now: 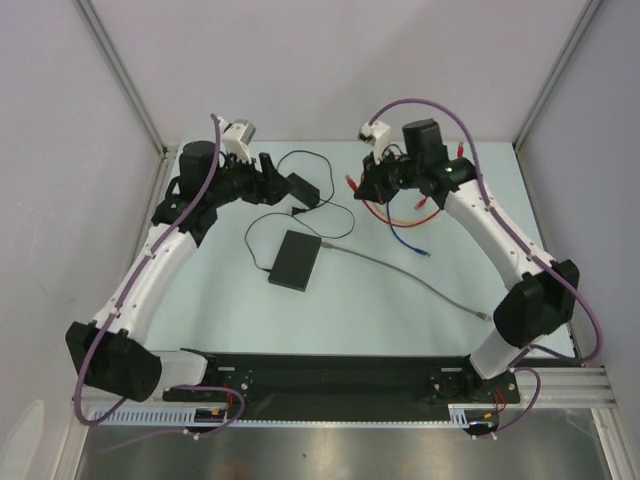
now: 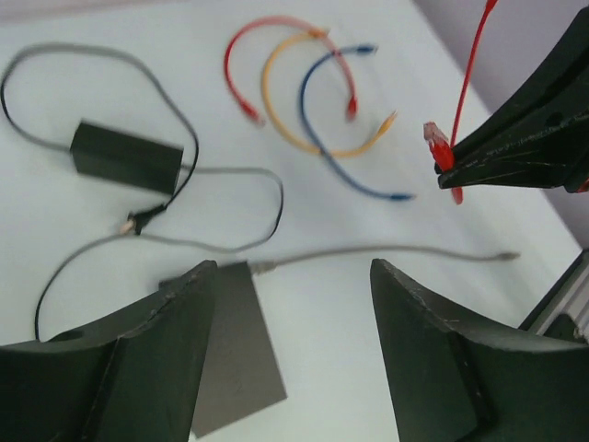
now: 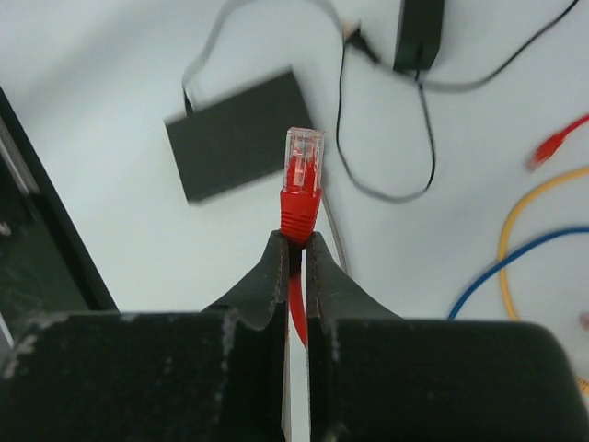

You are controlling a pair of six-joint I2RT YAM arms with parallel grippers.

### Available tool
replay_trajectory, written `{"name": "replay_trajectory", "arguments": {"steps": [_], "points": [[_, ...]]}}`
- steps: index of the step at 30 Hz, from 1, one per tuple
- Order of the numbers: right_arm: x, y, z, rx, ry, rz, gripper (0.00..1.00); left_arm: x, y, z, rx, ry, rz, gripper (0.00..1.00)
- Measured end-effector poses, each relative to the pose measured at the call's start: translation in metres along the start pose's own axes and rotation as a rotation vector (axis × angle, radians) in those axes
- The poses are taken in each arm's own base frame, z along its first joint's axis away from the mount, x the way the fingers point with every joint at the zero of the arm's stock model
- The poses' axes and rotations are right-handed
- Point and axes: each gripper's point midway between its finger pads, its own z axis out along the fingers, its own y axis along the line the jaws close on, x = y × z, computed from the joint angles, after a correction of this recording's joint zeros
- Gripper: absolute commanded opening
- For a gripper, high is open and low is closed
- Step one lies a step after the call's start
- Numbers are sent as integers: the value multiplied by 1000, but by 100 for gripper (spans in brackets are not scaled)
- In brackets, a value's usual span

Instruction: Insert the plug into the switch port

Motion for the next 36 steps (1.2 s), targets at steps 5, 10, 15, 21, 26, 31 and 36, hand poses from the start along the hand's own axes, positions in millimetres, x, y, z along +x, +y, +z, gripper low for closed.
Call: {"name": "replay_trajectory", "arguments": {"steps": [5,10,15,21,26,31,36], "points": [[78,-4,43,-41,253,-44,0,61,45,19,-34,216,-86,69],[133,1,65,-42,408,-106,0,115,71,35,-55,391,-147,70],[170,12,90,-69,512,-180,0,159,93,50,-73,539,-187,61],[213,14,116,-92,613,-185,0,191,108,61,-84,634,-220,59],[226,10,124,-93,636,-177,0,201,114,66,-89,660,-234,57],[226,9,136,-103,630,-175,0,210,119,74,-88,678,-247,55],[222,9,143,-112,617,-180,0,217,121,78,-87,699,-256,53]]}}
